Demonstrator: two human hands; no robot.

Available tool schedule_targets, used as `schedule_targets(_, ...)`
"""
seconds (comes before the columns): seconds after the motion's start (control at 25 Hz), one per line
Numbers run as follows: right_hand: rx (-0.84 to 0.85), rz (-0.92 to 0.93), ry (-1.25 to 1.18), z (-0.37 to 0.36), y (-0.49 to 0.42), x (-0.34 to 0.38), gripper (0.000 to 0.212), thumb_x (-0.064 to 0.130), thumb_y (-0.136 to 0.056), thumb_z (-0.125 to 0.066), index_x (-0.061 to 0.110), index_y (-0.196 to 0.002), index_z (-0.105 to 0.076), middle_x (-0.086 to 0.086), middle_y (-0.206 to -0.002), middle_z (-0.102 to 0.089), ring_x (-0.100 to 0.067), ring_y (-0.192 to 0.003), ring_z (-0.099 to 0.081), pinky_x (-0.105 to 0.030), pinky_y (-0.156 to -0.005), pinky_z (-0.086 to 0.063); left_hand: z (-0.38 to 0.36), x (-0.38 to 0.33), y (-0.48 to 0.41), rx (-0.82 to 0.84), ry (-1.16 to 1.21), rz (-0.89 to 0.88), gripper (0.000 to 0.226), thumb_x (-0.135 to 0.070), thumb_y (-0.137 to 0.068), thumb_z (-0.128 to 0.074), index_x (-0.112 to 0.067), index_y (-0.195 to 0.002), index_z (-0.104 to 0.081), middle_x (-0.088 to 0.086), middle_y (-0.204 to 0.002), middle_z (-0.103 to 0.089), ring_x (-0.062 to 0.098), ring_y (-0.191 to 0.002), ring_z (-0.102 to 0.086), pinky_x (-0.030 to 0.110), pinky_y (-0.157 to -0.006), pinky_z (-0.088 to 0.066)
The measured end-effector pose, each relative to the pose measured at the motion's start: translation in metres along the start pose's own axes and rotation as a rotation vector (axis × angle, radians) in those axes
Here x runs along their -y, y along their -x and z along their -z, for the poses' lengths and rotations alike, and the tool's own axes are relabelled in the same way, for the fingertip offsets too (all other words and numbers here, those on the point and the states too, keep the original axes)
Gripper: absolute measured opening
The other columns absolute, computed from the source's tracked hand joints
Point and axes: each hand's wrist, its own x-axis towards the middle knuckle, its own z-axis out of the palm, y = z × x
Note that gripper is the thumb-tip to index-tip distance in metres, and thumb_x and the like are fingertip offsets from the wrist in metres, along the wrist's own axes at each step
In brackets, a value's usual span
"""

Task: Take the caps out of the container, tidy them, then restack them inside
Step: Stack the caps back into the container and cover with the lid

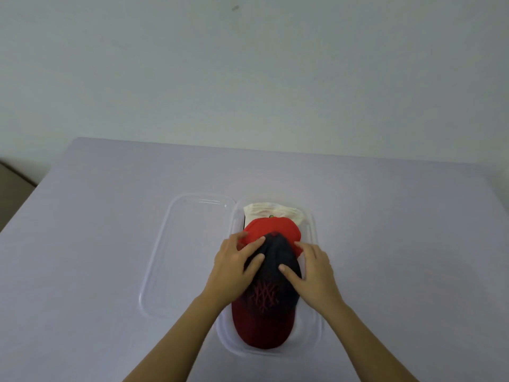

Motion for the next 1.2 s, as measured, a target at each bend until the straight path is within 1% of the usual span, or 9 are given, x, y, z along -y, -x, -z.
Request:
schedule_targets(0.16, -0.082, 0.129, 0.078, -0.006, 0.032, 0.010, 0.081, 0.069, -0.085, -0.023, 0.018, -0.148, -0.014, -0.001, -0.157, -0.010, -0.015, -0.144, -0.008, -0.031, -0.116, -0.013, 0.034, 0.046, 0.013, -0.266, 0.051, 0.521, 0.069, -0.042, -0.087, -0.060, -0.007, -0.141, -0.037, 0.019, -0.145, -0.035, 0.035, -0.133, -0.031, 0.045, -0.109, -0.028)
schedule_targets(0.24, -0.046, 0.242, 0.143, -0.019, 0.040, 0.018, 0.074, 0.064, -0.090, -0.024, 0.023, -0.149, -0.007, 0.002, -0.157, 0.002, -0.011, -0.144, 0.006, -0.032, -0.117, -0.005, 0.048, 0.080, 0.026, -0.194, -0.013, 0.889, 0.097, -0.053, -0.078, -0.065, -0.001, -0.146, -0.018, 0.023, -0.149, -0.024, 0.042, -0.135, -0.022, 0.054, -0.107, -0.027)
schedule_targets(0.36, 0.018, 0.266, 0.246, -0.038, 0.042, 0.018, 0.077, 0.063, -0.089, -0.030, 0.029, -0.147, 0.008, 0.003, -0.156, 0.008, -0.010, -0.141, 0.016, -0.037, -0.115, -0.002, 0.051, 0.104, 0.044, -0.001, -0.117, 1.082, 0.119, -0.070, -0.061, -0.068, -0.001, -0.144, -0.017, 0.019, -0.147, -0.027, 0.039, -0.132, -0.026, 0.055, -0.104, -0.030)
schedule_targets(0.6, 0.021, 0.223, 0.344, -0.047, 0.037, 0.010, 0.085, 0.063, -0.086, -0.034, 0.024, -0.147, 0.011, -0.003, -0.157, -0.006, -0.022, -0.144, -0.005, -0.041, -0.112, -0.014, 0.064, 0.104, 0.046, -0.070, -0.103, 1.045, 0.111, -0.062, -0.054, -0.079, 0.006, -0.128, -0.030, 0.026, -0.130, -0.045, 0.042, -0.120, -0.043, 0.051, -0.097, -0.041)
schedule_targets(0.72, 0.078, 0.220, 0.328, -0.043, 0.038, 0.016, 0.083, 0.062, -0.087, -0.030, 0.026, -0.142, 0.022, 0.000, -0.155, 0.011, -0.020, -0.143, 0.012, -0.041, -0.117, -0.006, 0.094, 0.092, 0.047, -0.249, 0.198, 0.967, 0.079, -0.036, -0.064, -0.084, -0.001, -0.115, -0.037, 0.023, -0.111, -0.059, 0.039, -0.097, -0.061, 0.046, -0.081, -0.049)
schedule_targets(0.84, 0.149, 0.172, 0.240, -0.031, 0.040, 0.036, 0.089, 0.070, -0.082, -0.024, 0.022, -0.140, 0.024, 0.004, -0.149, 0.029, -0.017, -0.140, 0.025, -0.038, -0.119, 0.004, 0.128, 0.063, 0.047, -0.480, 0.393, 0.859, 0.057, -0.021, -0.070, -0.081, -0.009, -0.110, -0.042, 0.015, -0.091, -0.066, 0.029, -0.070, -0.066, 0.044, -0.081, -0.053)
schedule_targets(1.0, 0.093, 0.104, -0.224, -0.001, 0.036, 0.084, 0.082, 0.063, -0.086, -0.031, 0.023, -0.148, 0.007, 0.011, -0.155, 0.012, -0.007, -0.143, 0.010, -0.031, -0.118, -0.001, 0.169, 0.018, 0.041, -0.605, 0.660, 0.683, 0.058, -0.016, -0.077, -0.075, -0.020, -0.125, -0.043, 0.004, -0.086, -0.060, 0.026, -0.068, -0.061, 0.036, -0.076, -0.051)
schedule_targets(1.12, 0.131, -0.070, -0.838, 0.041, 0.022, 0.123, 0.087, 0.069, -0.078, -0.039, 0.031, -0.148, -0.004, 0.006, -0.155, -0.018, -0.008, -0.138, -0.024, -0.033, -0.114, -0.019, 0.177, -0.017, 0.036, -0.486, 0.909, 0.584, 0.050, -0.006, -0.080, -0.068, -0.023, -0.124, -0.051, 0.006, -0.086, -0.062, 0.023, -0.064, -0.053, 0.030, -0.066, -0.050)
schedule_targets(1.2, 0.098, -0.101, -1.039, 0.069, 0.015, 0.127, 0.096, 0.071, -0.066, -0.046, 0.034, -0.147, -0.009, 0.001, -0.149, -0.034, -0.019, -0.122, -0.053, -0.039, -0.104, -0.041, 0.161, -0.039, 0.039, -0.334, 0.936, 0.558, 0.040, -0.002, -0.081, -0.064, -0.022, -0.114, -0.054, 0.006, -0.077, -0.060, 0.020, -0.059, -0.049, 0.030, -0.059, -0.047)
